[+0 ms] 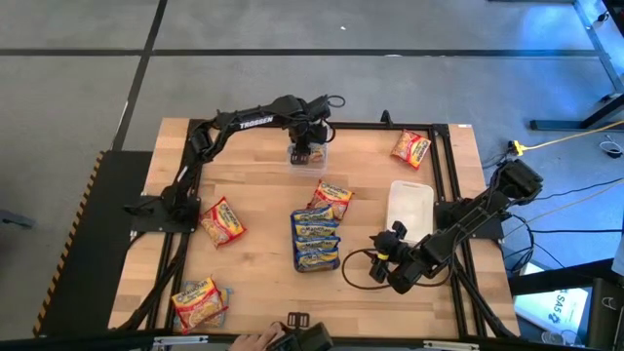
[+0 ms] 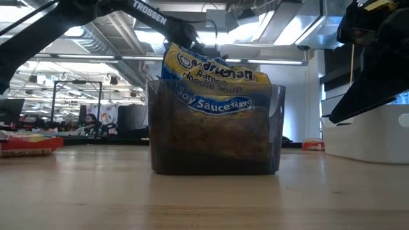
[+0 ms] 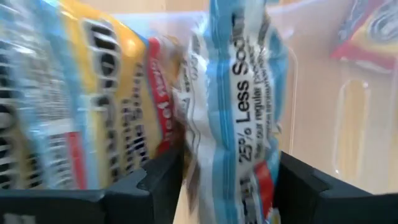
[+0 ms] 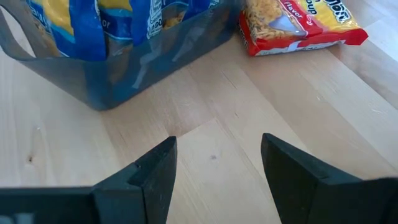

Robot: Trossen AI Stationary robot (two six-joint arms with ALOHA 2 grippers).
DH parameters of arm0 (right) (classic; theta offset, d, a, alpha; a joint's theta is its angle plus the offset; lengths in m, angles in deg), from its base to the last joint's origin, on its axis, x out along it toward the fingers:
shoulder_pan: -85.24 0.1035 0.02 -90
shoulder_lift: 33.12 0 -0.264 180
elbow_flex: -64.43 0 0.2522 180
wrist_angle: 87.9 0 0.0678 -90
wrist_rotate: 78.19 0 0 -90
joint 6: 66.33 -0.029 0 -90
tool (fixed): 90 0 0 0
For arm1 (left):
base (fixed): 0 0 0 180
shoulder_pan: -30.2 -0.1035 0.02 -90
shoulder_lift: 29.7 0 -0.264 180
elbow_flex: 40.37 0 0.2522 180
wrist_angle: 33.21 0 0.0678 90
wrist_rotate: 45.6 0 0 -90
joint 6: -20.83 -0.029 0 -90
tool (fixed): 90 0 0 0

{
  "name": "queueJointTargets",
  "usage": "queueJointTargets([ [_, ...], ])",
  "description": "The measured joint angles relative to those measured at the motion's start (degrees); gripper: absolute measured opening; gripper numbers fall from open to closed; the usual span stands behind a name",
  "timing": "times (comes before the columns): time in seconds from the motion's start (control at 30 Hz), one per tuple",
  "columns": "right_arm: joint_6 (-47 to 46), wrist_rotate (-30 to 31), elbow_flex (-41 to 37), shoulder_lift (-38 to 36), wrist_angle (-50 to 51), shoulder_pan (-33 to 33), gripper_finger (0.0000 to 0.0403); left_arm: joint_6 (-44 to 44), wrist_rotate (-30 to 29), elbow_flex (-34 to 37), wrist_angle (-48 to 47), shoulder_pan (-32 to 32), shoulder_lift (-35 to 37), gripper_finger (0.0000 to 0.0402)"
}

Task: Sort Maruchan noodles
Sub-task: Put the right light blue noodle pack into the transparent bin

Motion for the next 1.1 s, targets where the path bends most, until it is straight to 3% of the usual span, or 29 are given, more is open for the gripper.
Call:
queueJointTargets([
  [0.37,0.2,0.5,0.0,0.0,0.0,0.0,0.0209,5.0,-1.2,-13.1,-5.3,0.0,0.2,0.0193],
  [0.67,2.1,0.5,0.0,0.0,0.1,0.0,0.0209,13.6,-8.6,-22.1,-9.1,0.3,0.1,0.0193],
  [0.77,4.0,0.8,0.0,0.0,0.6,0.0,0.0209,14.8,-5.4,-25.5,-12.2,1.4,1.0,0.0193],
  [1.1,9.2,6.6,0.7,-1.5,1.1,-0.5,0.0209,25.3,5.1,-23.6,-13.5,5.0,12.4,0.0193],
])
